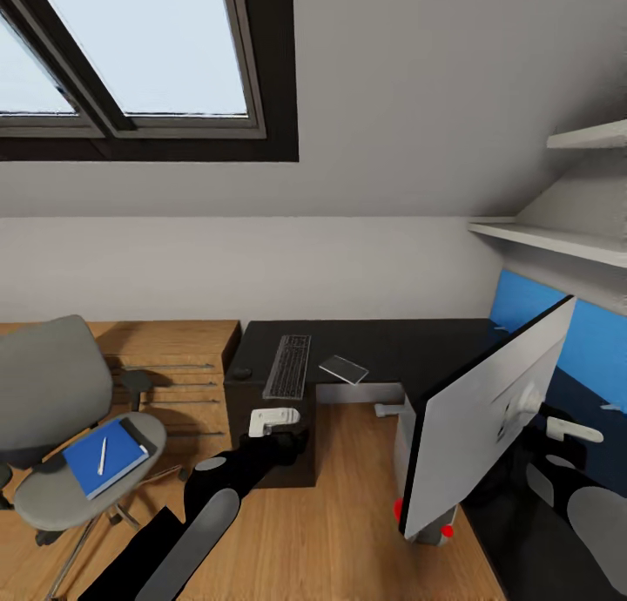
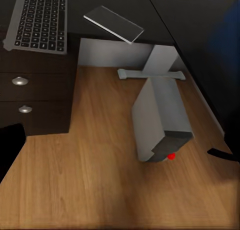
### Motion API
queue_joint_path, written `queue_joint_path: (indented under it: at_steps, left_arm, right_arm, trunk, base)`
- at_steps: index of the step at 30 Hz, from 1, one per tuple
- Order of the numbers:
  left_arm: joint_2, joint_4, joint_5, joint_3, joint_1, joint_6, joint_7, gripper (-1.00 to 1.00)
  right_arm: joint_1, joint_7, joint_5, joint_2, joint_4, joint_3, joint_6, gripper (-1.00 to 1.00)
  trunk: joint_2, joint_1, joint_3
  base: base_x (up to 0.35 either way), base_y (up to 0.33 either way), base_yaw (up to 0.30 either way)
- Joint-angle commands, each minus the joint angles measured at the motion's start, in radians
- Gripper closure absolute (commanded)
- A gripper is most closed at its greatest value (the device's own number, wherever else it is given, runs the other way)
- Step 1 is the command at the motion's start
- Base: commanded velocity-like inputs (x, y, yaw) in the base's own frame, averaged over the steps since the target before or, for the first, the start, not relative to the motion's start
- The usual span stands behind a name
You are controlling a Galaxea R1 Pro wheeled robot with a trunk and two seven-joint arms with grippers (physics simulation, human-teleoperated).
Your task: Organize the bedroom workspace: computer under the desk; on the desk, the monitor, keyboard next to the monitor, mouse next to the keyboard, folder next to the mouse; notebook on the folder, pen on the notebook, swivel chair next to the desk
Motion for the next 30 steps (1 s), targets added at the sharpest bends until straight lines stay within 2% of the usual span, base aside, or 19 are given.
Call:
queue_joint_path:
  at_steps: [1,9,30]
  left_arm:
    - [0.001,-0.002,0.010,-0.002,-0.001,0.000,0.010,-1.00]
    - [0.000,-0.002,0.009,-0.002,-0.001,0.000,0.010,-1.00]
    - [0.002,-0.002,0.009,-0.002,-0.001,0.000,0.010,-1.00]
  right_arm:
    - [0.000,-0.004,-0.010,0.000,0.007,0.007,0.003,1.00]
    - [-0.001,-0.004,-0.010,0.000,0.008,0.007,0.003,1.00]
    - [0.000,-0.003,-0.011,0.000,0.010,0.007,0.003,1.00]
  trunk:
    - [-0.001,0.000,-0.002]
    - [-0.001,0.000,-0.002]
    - [-0.001,0.000,-0.002]
  base:
    - [-0.334,-0.070,0.000]
    - [-0.330,-0.113,0.000]
    - [-0.295,-0.201,0.000]
